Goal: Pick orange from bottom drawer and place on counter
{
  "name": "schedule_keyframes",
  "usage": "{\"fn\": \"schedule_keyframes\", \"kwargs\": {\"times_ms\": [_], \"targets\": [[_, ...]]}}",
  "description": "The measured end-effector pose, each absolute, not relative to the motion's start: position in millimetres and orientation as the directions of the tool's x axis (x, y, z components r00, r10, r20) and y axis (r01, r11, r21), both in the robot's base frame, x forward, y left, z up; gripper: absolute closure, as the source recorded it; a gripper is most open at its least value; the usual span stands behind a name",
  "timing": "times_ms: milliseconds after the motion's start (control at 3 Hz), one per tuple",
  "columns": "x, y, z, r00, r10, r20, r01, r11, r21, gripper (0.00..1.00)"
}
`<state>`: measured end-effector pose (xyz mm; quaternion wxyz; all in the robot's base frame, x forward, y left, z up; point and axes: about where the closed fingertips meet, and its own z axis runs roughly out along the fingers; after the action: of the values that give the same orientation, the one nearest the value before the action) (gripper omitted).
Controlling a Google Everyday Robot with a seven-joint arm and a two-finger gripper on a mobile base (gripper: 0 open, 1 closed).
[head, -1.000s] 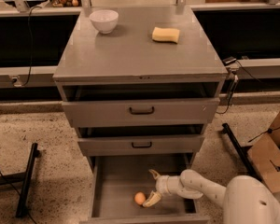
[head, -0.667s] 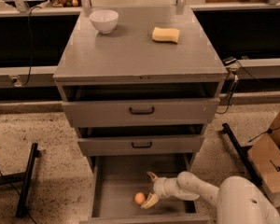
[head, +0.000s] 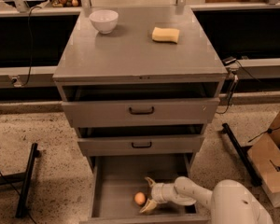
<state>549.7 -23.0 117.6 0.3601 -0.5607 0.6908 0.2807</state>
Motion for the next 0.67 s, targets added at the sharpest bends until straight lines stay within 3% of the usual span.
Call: {"fn": "schedule_keyframes", "kwargs": {"times_ms": [667], "targets": [[550.1,-20.2,120.2,-0.115,-0.54,-0.834,-0.978,0.211,-0.002,0.0]]}}
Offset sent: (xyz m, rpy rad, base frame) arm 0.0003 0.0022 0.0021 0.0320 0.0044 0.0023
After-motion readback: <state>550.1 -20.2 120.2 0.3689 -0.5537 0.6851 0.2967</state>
